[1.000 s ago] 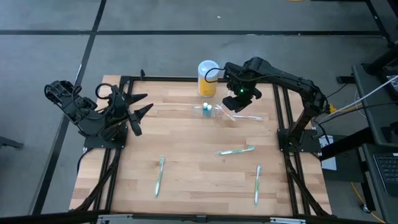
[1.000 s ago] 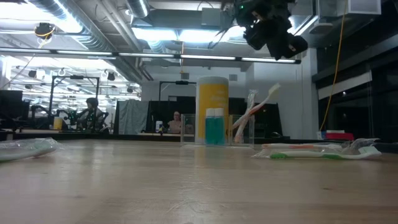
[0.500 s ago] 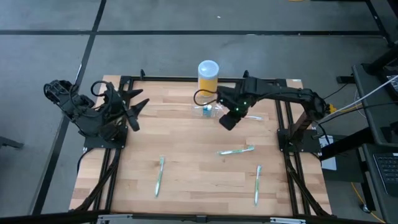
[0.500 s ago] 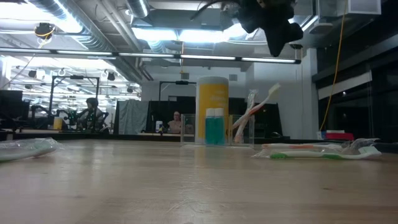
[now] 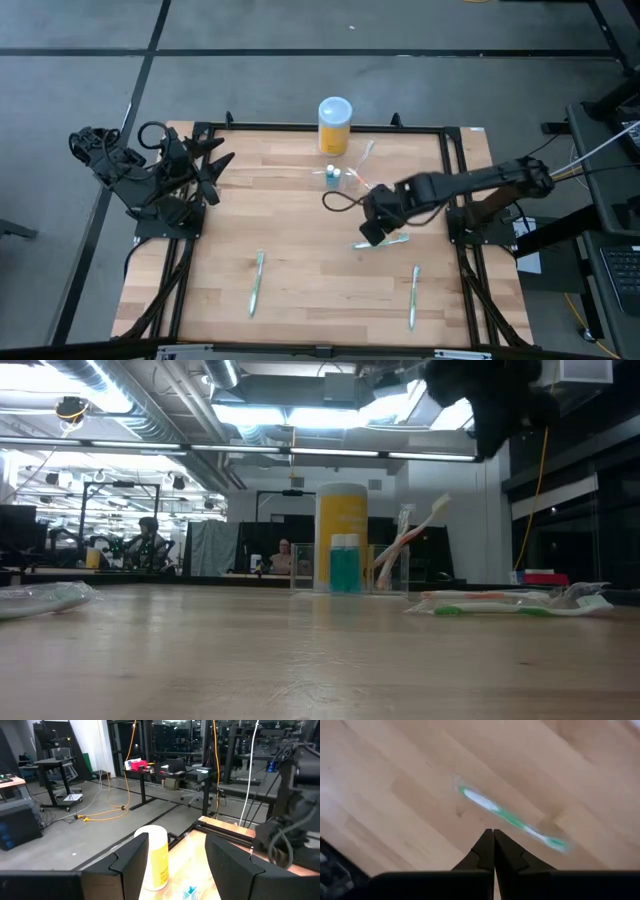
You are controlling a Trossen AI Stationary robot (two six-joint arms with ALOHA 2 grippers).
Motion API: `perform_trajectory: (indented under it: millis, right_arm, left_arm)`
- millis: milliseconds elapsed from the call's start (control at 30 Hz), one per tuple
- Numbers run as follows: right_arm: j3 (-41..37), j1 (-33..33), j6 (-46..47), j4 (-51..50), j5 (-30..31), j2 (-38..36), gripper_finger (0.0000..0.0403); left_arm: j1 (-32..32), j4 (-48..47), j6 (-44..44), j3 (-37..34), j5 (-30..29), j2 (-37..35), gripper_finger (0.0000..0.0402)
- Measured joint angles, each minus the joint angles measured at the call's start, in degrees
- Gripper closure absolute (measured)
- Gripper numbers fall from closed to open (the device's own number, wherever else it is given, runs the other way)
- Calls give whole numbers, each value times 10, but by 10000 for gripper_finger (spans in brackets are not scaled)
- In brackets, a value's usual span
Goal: Pick & Place toothbrushing station
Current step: Put the top orange toothbrush into the transparent organizer
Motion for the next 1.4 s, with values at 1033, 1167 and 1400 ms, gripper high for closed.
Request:
perform_trajectory:
  millis: [1033, 1167, 1400]
  right_arm:
    - [-266, -64, 93, 374, 299, -21, 403]
    - [-264, -91, 75, 375, 318, -43, 403]
    - [-263, -132, 29, 394, 333, -88, 403]
  left_arm:
    - [0, 113, 115, 0, 0, -15, 207]
    - [0, 113, 111, 0, 1, -15, 207]
    - [0, 113, 110, 0, 1, -15, 207]
